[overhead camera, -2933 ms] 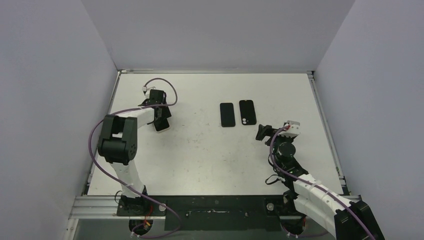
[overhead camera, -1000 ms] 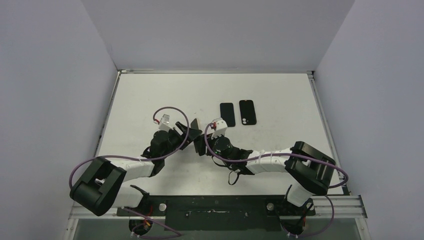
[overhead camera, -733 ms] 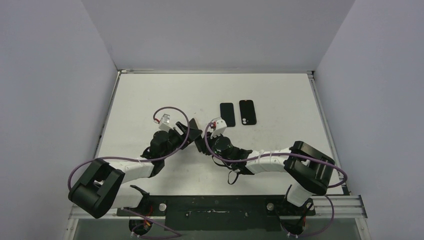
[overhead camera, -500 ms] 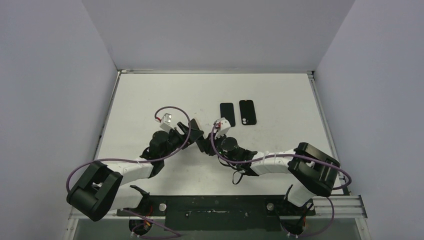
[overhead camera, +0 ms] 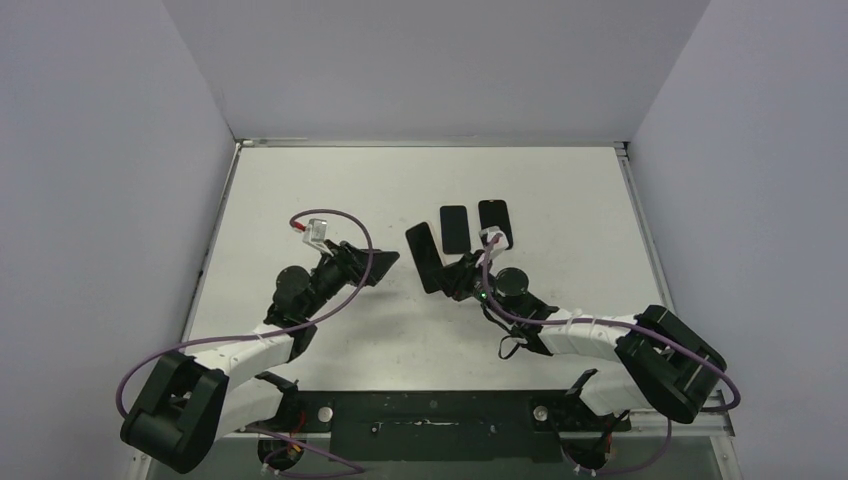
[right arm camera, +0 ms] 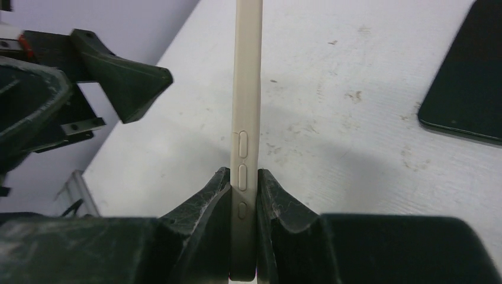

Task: Take the phone out of the phone case
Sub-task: Pick up the phone at the center of the board.

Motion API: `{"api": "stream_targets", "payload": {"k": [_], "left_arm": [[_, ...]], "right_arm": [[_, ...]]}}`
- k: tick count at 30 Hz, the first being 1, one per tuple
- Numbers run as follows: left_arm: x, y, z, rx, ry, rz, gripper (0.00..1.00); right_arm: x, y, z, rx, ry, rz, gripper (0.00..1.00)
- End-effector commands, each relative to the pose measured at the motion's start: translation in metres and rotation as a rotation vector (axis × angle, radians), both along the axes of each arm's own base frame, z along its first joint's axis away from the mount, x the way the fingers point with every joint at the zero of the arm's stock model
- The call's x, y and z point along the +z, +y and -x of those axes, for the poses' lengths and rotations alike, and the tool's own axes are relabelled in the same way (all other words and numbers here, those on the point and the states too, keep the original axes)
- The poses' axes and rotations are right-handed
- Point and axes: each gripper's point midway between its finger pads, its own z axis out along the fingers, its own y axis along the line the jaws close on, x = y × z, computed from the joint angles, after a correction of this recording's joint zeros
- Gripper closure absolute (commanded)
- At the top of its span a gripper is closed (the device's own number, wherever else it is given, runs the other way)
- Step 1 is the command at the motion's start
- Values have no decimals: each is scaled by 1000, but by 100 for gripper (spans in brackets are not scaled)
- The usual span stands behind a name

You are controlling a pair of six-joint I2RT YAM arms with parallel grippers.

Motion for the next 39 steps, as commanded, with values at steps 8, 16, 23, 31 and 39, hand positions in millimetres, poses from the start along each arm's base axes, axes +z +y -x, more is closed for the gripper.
{"api": "stream_targets", "payload": {"k": [8,16,23,31,39], "left_arm": [[60,-25,36,-247,-256,103,19],[70,-38,50,-363,-266,186,26],[79,-43,55,-420,-268,239,40],[82,-48,59,-476,-260,279,68],[91,-46,64,-504,-265,353,100]], "right_arm": [[123,10,29,242,-169,-443,100],[137,18,44,357,-167,-494,100],[136,24,51,417,-149,-493,100],[136,34,53,480,-138,-496,100],[128,37,49,488,-130,-473,98]]}}
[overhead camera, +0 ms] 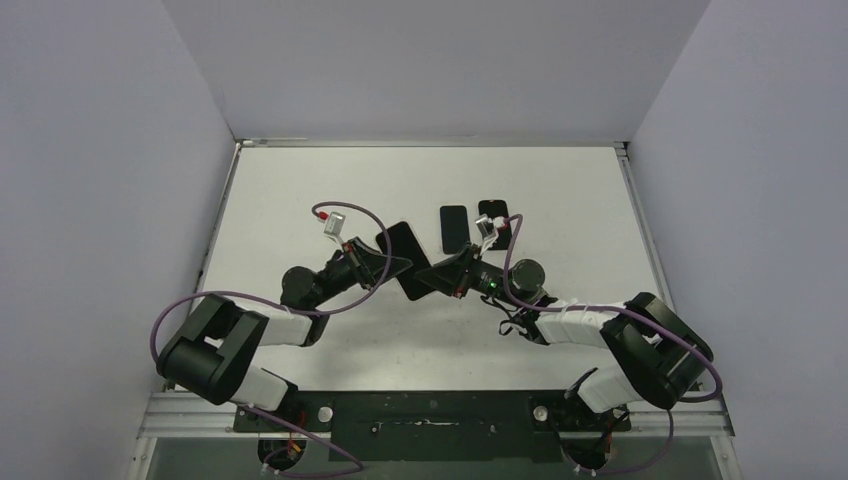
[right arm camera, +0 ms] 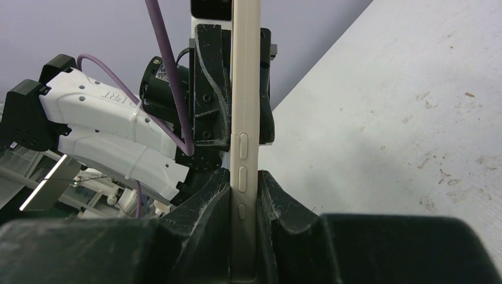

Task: Take the phone out of the phone case
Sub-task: Pick up the phone at the center of the board, then remove the phone case from the phone.

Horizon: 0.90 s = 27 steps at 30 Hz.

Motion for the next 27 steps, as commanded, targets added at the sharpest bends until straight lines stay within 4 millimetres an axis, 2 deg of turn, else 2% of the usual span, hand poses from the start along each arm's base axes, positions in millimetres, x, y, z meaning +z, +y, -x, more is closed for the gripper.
{"api": "stream_targets", "payload": {"k": [1,4,9,11,13,16,20,27], "left_arm": [[50,4,19,-36,-212,133,100],[52,8,16,-6,-200,149,100],[54,20,4,108,-142,188,100],[54,26,-5,165,-100,207,100],[58,31,-10,209,-80,224,100],[60,38,-18,278,-35,237,100],[63,49,-24,364,14,266,100],[63,52,-20,405,84,291,100]], "right_arm": [[42,3,-3,-7,-158,-85,94],[36,1,-6,-32,-155,-63,85],[30,-5,-9,-74,-166,-38,50],[27,-7,-8,-93,-173,-27,40],[23,-9,-9,-112,-178,-19,33],[21,-10,-7,-125,-184,-17,29],[21,-6,-3,-129,-203,-23,28],[40,4,8,-100,-260,-102,30]]}}
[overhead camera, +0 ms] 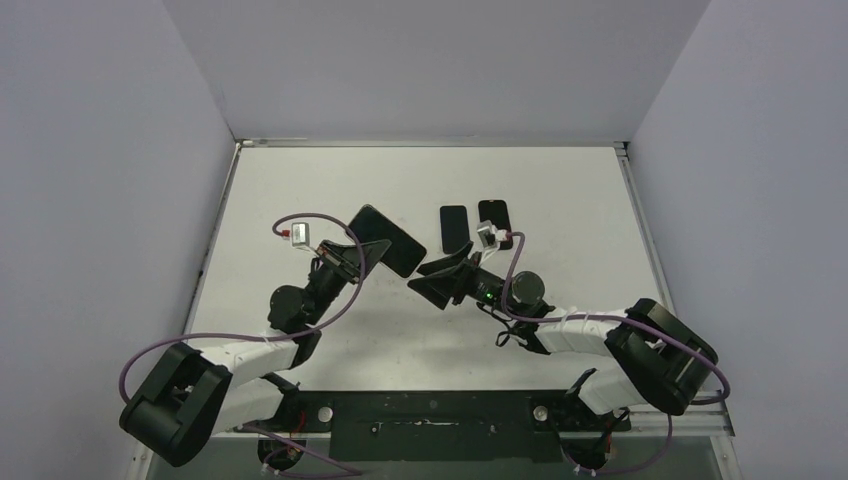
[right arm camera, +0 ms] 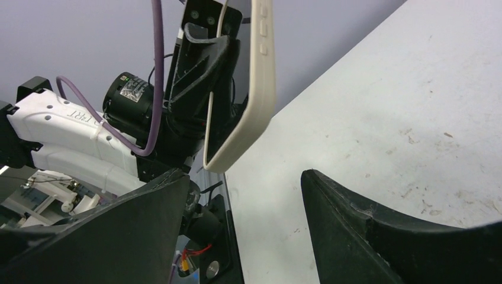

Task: Take the phone out of the phone case
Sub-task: Remove the phone case from the phone.

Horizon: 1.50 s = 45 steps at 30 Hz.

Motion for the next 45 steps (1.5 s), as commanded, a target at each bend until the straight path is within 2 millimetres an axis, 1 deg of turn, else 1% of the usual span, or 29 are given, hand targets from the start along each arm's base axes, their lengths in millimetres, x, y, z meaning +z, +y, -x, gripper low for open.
{"api": "stream_targets", "payload": {"k": [1,4,8,13,16,18,20,21,25,30,31,34,41,45], "left_arm": [[17,14,-1,72,6,91,100],[17,14,0,72,22,102,100],[16,9,2,56,38,109,100],[14,6,4,42,58,123,100],[10,8,4,43,85,138,100],[8,8,4,37,105,146,100],[5,6,3,25,122,138,100],[4,3,4,14,132,131,100],[0,-4,4,-36,161,96,100],[-4,-1,1,-103,193,78,100],[-5,0,1,-112,197,74,100],[-6,0,1,-137,198,52,100],[1,-8,8,-198,162,-4,100],[4,-9,13,-220,141,-21,100]], "right_arm": [[38,5,6,6,-131,-114,31],[44,12,10,32,-156,-121,32],[51,18,10,38,-173,-132,37],[53,21,9,41,-186,-131,46],[50,22,9,43,-201,-118,56],[47,22,9,45,-227,-102,66],[43,21,8,39,-248,-83,80],[41,21,8,39,-260,-73,85],[35,21,9,50,-350,-23,99],[30,23,11,72,-493,60,100],[26,24,10,79,-511,90,100],[24,26,9,90,-586,140,100],[26,29,2,66,-721,196,100],[25,28,-5,33,-775,230,100]]}}
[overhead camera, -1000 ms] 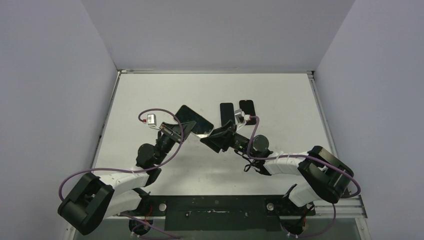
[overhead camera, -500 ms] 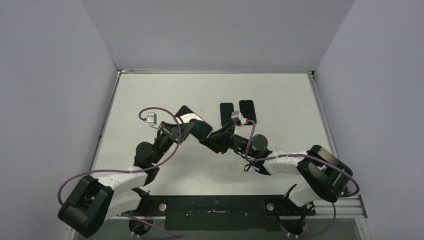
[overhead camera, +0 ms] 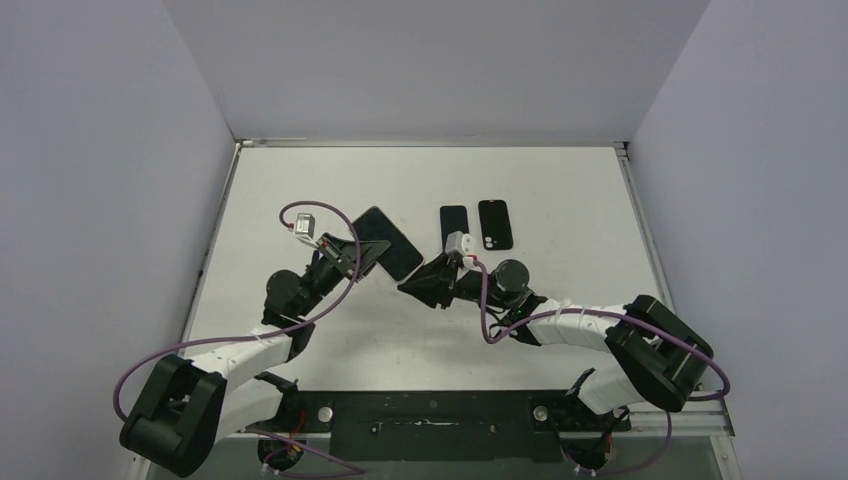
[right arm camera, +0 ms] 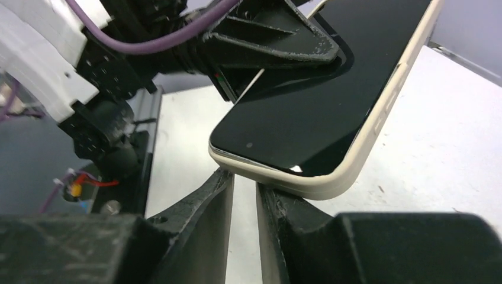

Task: Take the phone out of the phone case
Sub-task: Remove the phone case from the phone.

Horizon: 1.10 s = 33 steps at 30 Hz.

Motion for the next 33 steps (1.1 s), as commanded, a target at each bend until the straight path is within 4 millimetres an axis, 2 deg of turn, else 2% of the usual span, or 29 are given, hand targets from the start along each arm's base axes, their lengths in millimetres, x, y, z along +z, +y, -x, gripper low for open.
{"api": "stream_targets", "payload": {"k": [1,7,12,15,17,22,28,33], "left_arm": [[17,-11,17,-101,-71,-24,100],[21,-3,14,-89,-120,-59,100],[20,8,7,-34,-139,-64,100],[21,11,6,-24,-137,-33,100],[22,14,7,-11,-133,-6,100],[23,18,8,8,-109,33,100],[25,23,11,37,-89,53,100],[26,21,15,33,-86,60,100]], "right_arm": [[27,0,-17,-62,-250,-6,100],[21,-4,-22,-90,-206,18,100],[10,-11,-11,-70,-102,0,74],[11,-16,-4,-71,-31,-61,47],[15,-16,2,-55,10,-115,38],[31,-7,13,-6,41,-210,30],[44,11,18,48,46,-260,28],[51,14,16,67,66,-327,28]]}}
